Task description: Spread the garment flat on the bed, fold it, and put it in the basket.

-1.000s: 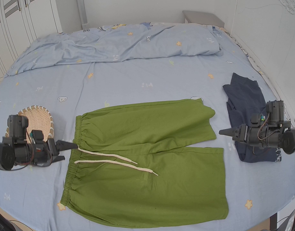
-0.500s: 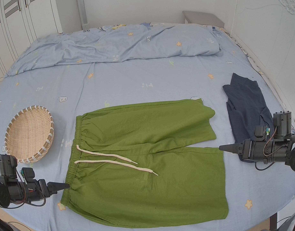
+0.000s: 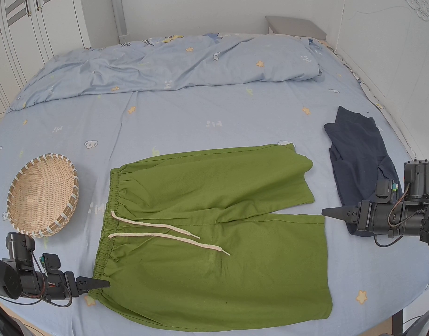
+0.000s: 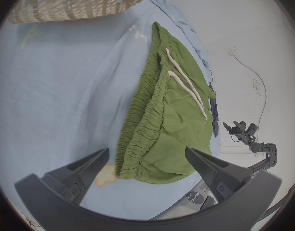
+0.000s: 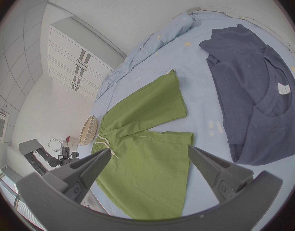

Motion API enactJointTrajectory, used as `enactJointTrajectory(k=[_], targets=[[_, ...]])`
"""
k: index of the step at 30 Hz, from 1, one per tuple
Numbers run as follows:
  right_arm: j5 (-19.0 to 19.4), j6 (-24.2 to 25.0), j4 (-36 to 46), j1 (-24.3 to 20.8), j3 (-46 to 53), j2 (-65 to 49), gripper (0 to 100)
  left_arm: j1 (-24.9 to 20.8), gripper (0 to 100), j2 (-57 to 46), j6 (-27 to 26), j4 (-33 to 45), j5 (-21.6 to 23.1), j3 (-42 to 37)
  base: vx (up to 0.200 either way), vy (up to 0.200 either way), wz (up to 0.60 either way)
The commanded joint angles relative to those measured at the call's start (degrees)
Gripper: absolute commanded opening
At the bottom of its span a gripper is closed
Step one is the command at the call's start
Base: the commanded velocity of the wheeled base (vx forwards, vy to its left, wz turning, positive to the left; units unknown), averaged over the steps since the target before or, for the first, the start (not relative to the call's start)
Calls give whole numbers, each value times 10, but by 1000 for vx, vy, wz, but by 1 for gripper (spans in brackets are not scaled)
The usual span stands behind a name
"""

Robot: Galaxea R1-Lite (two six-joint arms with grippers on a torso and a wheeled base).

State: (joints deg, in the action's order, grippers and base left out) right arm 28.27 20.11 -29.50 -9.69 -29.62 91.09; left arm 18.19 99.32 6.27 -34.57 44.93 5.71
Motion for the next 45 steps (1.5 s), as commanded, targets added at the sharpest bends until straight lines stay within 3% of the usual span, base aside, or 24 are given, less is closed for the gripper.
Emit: enactJointTrajectory(k=[1,10,11,21,29,34,45], targets=[[0,0,0,0,0,-7,100,-18,100,40,1,-8,1,9,0,0,0],[0,0,0,1,-1,-7,100,-25,100,83,2,-82,0,-1,0,0,0],[0,0,0,1,-1,-7,100,-25,0,83,2,-82,0,-1,0,0,0],[1,0,0,3,1,-2,100,-15,0,76,2,-89,6,-19,0,0,0],[-1,-2,1,1,23,-4,100,24,0,59,-2,-92,53,-34,0,0,0],[-1,-6,2,0,74,-6,100,21,0,57,-4,-92,80,-52,0,0,0],[6,-48,0,-24,215,24,100,15,0,59,-5,-95,81,-56,0,0,0]])
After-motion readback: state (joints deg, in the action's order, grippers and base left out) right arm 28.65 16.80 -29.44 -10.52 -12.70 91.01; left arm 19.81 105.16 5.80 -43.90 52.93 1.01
